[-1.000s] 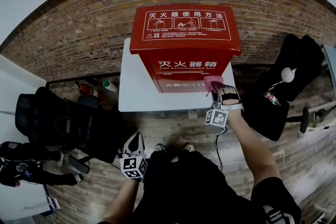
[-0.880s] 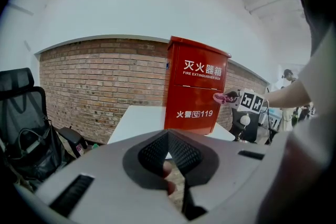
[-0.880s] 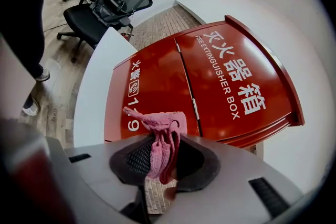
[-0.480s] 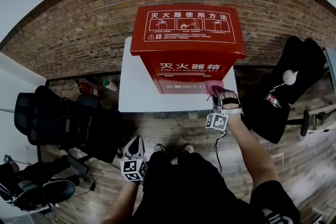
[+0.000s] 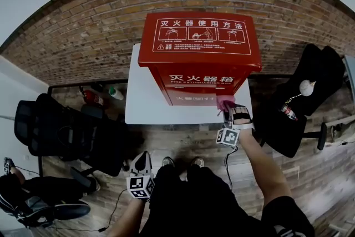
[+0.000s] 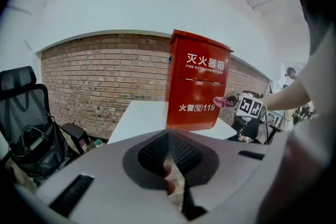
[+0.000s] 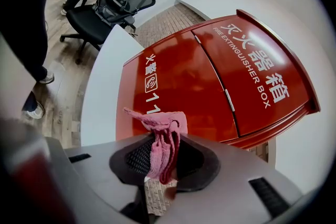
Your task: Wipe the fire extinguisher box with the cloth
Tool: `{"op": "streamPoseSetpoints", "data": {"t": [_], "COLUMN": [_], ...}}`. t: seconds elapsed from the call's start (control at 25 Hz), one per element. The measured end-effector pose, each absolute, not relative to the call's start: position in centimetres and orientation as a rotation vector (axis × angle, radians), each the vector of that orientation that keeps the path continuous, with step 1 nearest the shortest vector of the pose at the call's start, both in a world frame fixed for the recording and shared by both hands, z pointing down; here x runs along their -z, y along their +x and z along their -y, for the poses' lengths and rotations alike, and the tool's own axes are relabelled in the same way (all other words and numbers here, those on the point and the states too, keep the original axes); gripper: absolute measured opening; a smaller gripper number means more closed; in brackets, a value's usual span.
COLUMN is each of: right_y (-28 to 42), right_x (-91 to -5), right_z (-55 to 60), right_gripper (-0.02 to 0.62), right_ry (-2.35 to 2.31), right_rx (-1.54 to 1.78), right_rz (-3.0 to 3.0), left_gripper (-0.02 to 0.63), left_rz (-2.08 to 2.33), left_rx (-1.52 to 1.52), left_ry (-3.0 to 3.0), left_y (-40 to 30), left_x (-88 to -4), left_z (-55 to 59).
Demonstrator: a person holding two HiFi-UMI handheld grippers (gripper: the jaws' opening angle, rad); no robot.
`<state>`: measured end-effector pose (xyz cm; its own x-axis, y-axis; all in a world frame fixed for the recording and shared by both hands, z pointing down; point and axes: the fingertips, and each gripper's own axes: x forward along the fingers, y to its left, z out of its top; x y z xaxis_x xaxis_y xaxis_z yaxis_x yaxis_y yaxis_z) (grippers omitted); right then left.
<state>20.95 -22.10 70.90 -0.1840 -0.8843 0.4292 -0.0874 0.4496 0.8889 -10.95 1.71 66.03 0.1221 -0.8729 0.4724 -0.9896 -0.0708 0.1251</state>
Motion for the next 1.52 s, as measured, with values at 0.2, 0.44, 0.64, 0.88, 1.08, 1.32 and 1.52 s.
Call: {"op": "streamPoseSetpoints", "data": {"t": [0.2, 0.44, 0.64, 0.88, 1.08, 1.32, 1.52], "right_y": [20.8, 20.9, 20.9, 20.8, 21.0, 21.0, 20.8], "right_x": [-72.4, -74.7, -76.7, -78.9, -80.7, -82.5, -84.2], "right_z": [22.1, 22.0, 22.0, 22.1, 22.1, 22.0, 22.0], "right_gripper": [0.097, 0.097, 0.097, 0.097, 0.097, 0.098, 0.098], "right_ry": [0.858, 0.840, 0.827, 0.823, 0.811, 0.787, 0.769], "right_rx": [0.900, 0.872, 0.859, 0.828, 0.810, 0.793, 0.780], "right_rz": [1.605, 1.616, 1.619, 1.632, 1.633, 1.642, 1.660], "left_gripper": [0.021, 0.021, 0.022, 0.022, 0.023, 0.023, 0.022], "left_rz": [1.810, 1.812, 1.809, 1.811, 1.811, 1.815, 1.819], "left_rx": [-0.402, -0.406, -0.404, -0.429, -0.447, -0.427, -0.408], "left_ry": [1.974, 1.943, 1.906, 1.894, 1.882, 1.844, 1.815], "left_y": [-11.5, -12.4, -12.7, -13.1, -13.4, -14.1, -14.5], "left_x": [-66.3, -67.4, -67.9, -68.3, -68.5, -68.5, -68.6], "left_z": [-2.2, -3.0, -3.6, -4.2, -4.5, -4.8, -5.0]}}
